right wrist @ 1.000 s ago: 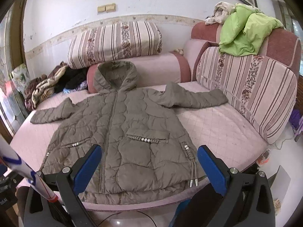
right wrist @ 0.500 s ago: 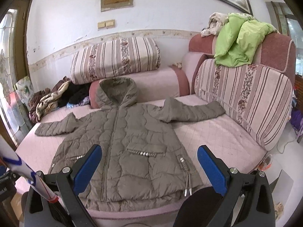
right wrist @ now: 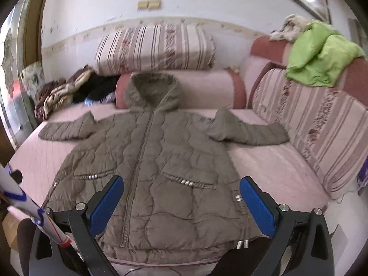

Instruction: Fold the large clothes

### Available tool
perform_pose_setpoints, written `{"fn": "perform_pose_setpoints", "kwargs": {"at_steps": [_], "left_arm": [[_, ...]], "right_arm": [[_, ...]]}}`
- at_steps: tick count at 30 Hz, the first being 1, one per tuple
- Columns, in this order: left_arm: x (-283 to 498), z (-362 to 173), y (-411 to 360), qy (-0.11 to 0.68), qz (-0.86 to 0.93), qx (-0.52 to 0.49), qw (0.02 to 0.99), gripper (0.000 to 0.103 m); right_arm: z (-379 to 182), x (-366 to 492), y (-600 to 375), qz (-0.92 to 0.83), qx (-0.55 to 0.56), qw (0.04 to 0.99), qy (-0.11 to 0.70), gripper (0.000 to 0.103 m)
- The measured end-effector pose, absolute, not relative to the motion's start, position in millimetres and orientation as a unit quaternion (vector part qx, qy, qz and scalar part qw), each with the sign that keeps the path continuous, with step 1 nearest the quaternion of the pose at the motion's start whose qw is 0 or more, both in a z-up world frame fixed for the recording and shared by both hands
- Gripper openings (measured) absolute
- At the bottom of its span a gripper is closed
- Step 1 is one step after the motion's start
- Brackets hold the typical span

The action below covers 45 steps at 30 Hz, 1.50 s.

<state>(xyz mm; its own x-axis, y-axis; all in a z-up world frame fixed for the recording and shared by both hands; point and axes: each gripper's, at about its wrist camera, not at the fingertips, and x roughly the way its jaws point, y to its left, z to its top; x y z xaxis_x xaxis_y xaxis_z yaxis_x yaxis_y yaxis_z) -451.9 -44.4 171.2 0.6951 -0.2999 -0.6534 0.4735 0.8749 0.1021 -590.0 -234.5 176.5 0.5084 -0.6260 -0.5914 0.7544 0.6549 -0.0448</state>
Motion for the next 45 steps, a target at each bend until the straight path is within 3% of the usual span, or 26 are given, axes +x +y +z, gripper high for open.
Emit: {"fn": "perform_pose_setpoints", "kwargs": {"at_steps": [7, 29, 41, 43, 45], "left_arm": [[-387, 159, -42, 0.348, -0.167, 0.127, 0.914, 0.103], [-231, 100, -42, 0.372, -0.099, 0.129, 0.914, 0.103], [-113, 45, -52, 0.45, -0.089, 0.069, 0.886, 0.103], [-87, 35, -47, 0.474, -0.097, 0.03, 0.874, 0.099], [-60, 22, -39, 0.503, -0.099, -0.014, 0.859, 0.082]], "right_arm": [[157, -552, -255, -0.391, 0.108, 0.853, 0.329, 0.096], [120, -481, -285, -0.374, 0.093, 0.84, 0.381, 0.096], [100, -449, -300, -0.356, 0.115, 0.837, 0.399, 0.096], [98, -446, -302, -0.356, 0.117, 0.837, 0.399, 0.096], [96, -443, -304, -0.357, 0.115, 0.835, 0.402, 0.096]]}}
